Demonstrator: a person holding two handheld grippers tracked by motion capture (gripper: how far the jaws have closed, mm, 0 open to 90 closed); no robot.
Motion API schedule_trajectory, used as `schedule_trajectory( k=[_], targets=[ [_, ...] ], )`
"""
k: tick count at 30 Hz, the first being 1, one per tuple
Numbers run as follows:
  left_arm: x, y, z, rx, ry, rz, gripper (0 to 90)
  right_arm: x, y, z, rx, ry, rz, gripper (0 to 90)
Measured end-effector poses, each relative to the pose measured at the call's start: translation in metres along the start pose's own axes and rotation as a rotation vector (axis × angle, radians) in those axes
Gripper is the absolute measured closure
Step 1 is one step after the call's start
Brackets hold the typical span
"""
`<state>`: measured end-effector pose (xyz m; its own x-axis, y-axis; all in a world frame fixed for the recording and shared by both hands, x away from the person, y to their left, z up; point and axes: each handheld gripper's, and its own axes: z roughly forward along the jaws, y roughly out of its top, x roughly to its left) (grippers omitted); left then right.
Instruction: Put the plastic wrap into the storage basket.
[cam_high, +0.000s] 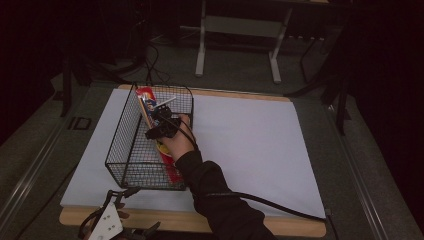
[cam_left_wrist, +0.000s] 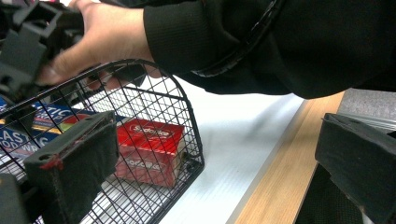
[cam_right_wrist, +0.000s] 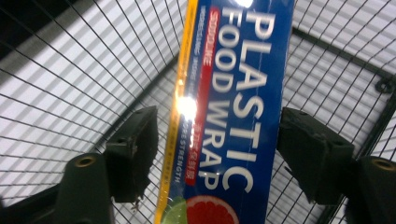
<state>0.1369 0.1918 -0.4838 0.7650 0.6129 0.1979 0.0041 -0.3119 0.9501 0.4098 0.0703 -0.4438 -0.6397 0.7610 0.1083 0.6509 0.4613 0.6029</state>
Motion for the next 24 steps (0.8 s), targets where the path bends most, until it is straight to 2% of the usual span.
schedule_trajectory(
  k=[1, 3, 5, 10, 11, 13, 15, 20, 24],
  targets=[
    [0.0, 0.0, 0.0, 0.0, 0.0, 0.0, 0.2, 0.0, 0.0, 0.0, 0.0, 0.0, 0.0, 24.7],
    [0.0, 0.0, 0.0, 0.0, -0.001, 0.0, 0.2, 0.0, 0.003, -0.008, -0.026, 0.031, -0.014, 16.9],
    [0.0, 0.0, 0.0, 0.001, -0.001, 0.001, 0.2, -0.001, 0.004, -0.01, -0.03, 0.046, -0.015, 15.4],
    [0.0, 0.0, 0.001, 0.004, -0.002, 0.001, 0.2, -0.006, 0.002, -0.023, -0.074, 0.071, -0.049, 13.7],
    [0.0, 0.0, 0.001, 0.005, -0.002, 0.0, 0.2, -0.007, 0.002, -0.026, -0.078, 0.077, -0.076, 13.6],
    [0.0, 0.0, 0.001, 0.004, -0.001, 0.0, 0.2, -0.009, 0.001, -0.028, -0.081, 0.083, -0.079, 13.6],
    [0.0, 0.0, 0.002, 0.005, -0.002, -0.002, 0.2, -0.013, -0.001, -0.034, -0.095, 0.108, -0.066, 13.7],
    [0.0, 0.0, 0.003, 0.01, -0.005, -0.002, 0.2, -0.024, -0.006, -0.048, -0.129, 0.117, -0.057, 13.6],
    [0.0, 0.0, 0.003, 0.011, -0.004, -0.003, 0.2, -0.034, -0.01, -0.063, -0.152, 0.104, -0.071, 13.3]
  ],
)
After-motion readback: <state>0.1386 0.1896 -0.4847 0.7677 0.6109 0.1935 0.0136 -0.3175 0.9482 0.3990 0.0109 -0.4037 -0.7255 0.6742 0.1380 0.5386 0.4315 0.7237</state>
